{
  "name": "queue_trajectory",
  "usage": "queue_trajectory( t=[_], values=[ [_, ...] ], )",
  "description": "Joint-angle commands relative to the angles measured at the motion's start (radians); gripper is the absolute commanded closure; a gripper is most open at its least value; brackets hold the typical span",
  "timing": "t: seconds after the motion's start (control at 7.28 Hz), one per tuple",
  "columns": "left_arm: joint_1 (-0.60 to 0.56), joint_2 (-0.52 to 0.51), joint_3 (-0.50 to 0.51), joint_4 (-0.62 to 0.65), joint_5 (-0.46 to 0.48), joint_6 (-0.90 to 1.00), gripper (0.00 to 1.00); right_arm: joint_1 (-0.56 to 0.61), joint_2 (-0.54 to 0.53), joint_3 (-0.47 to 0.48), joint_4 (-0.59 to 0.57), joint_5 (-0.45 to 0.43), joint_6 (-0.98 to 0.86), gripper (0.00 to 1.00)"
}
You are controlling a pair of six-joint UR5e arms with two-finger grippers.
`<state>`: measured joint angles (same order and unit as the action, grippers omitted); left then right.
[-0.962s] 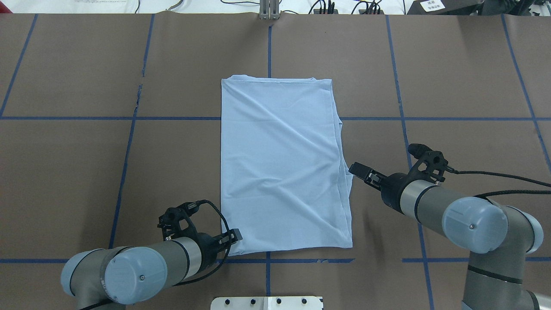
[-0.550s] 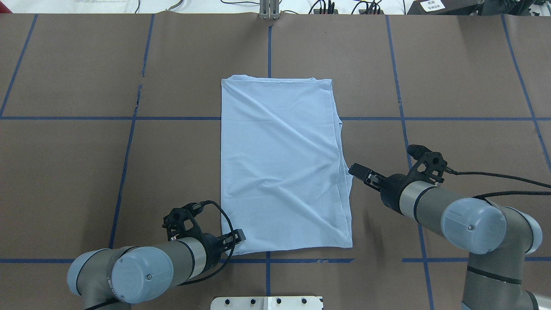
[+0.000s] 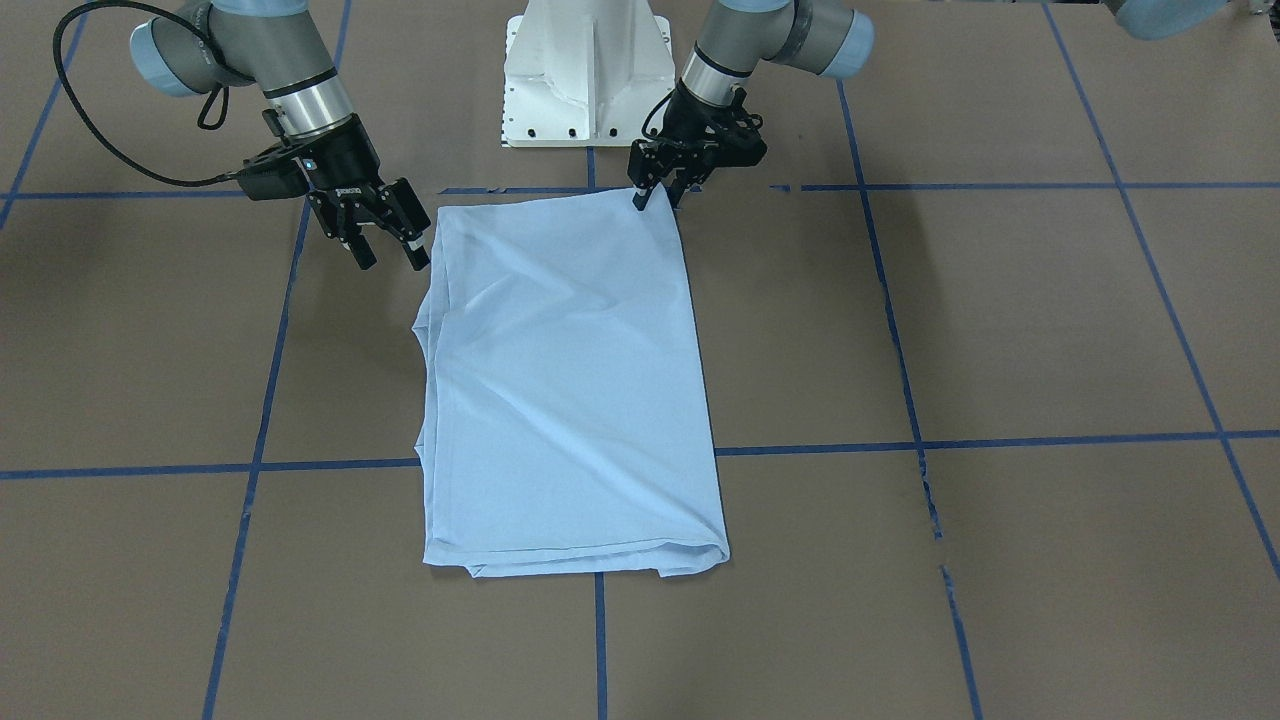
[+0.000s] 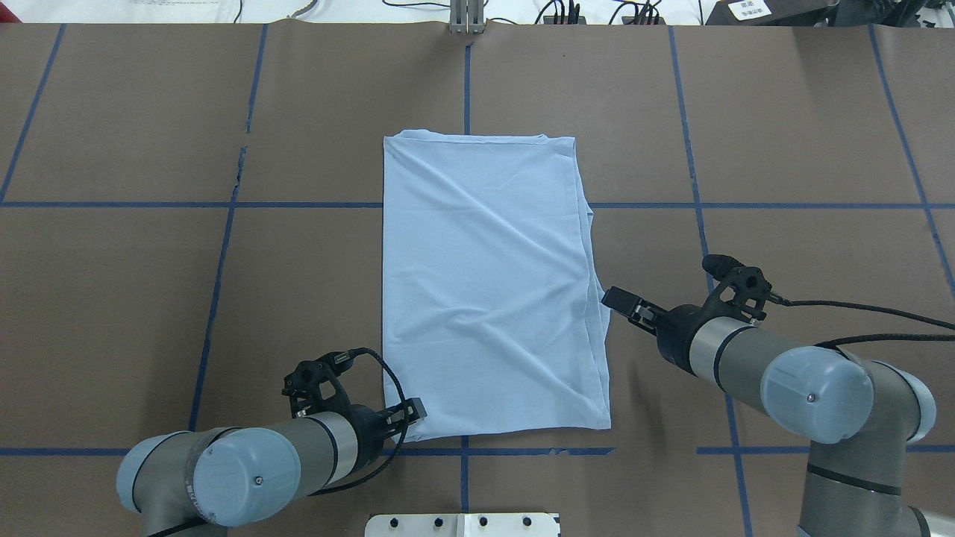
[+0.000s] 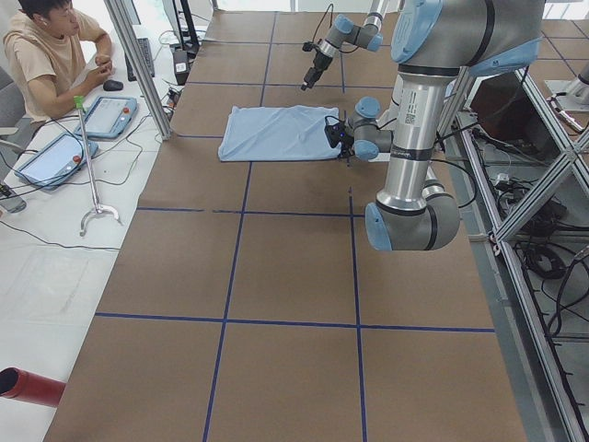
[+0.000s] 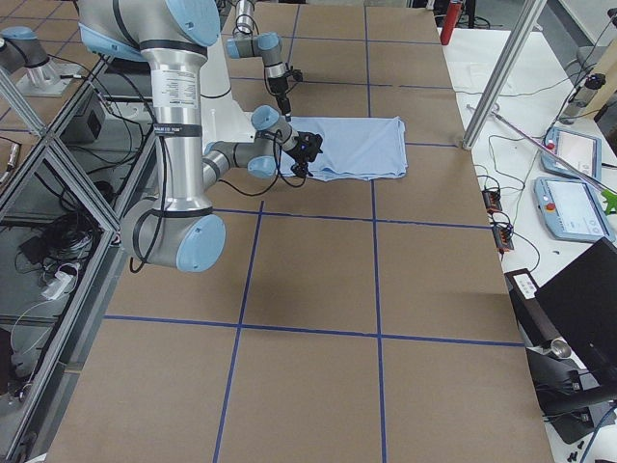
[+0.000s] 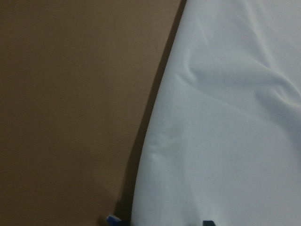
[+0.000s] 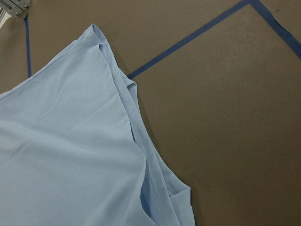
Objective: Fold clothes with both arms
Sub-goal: 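Position both grippers at the shirt's near corners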
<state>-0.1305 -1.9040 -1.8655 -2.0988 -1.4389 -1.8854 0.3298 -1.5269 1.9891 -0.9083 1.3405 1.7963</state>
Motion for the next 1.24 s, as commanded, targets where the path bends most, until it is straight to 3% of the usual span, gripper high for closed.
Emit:
queue_trajectory(
  t=[0.0,0.14,0.27,0.41,0.69,0.82,1.1],
  values=[
    [0.005,0.0,0.0,-0.001,0.002,-0.003,0.46,-0.009,0.001,-0.001,0.0,-0.012,0.0,0.0],
    [0.005,0.0,-0.001,-0.001,0.005,-0.004,0.61,-0.011,0.001,-0.003,0.0,-0.015,0.002,0.0],
    [0.005,0.0,-0.004,-0.003,0.003,-0.006,0.91,-0.012,0.001,-0.003,0.0,-0.015,0.002,0.0],
    [0.006,0.002,-0.006,-0.003,0.005,-0.005,1.0,-0.015,0.001,-0.003,0.0,-0.015,0.002,0.0],
    [0.006,0.002,-0.011,-0.001,0.005,-0.005,1.0,-0.047,0.014,-0.021,-0.003,-0.032,0.097,0.05],
    [0.006,0.002,-0.011,-0.001,0.005,-0.005,1.0,-0.098,0.04,-0.015,-0.064,-0.084,0.171,0.08],
    [0.006,0.002,-0.012,-0.003,0.006,-0.006,1.0,-0.171,0.196,-0.007,-0.348,-0.112,0.312,0.13]
  ],
)
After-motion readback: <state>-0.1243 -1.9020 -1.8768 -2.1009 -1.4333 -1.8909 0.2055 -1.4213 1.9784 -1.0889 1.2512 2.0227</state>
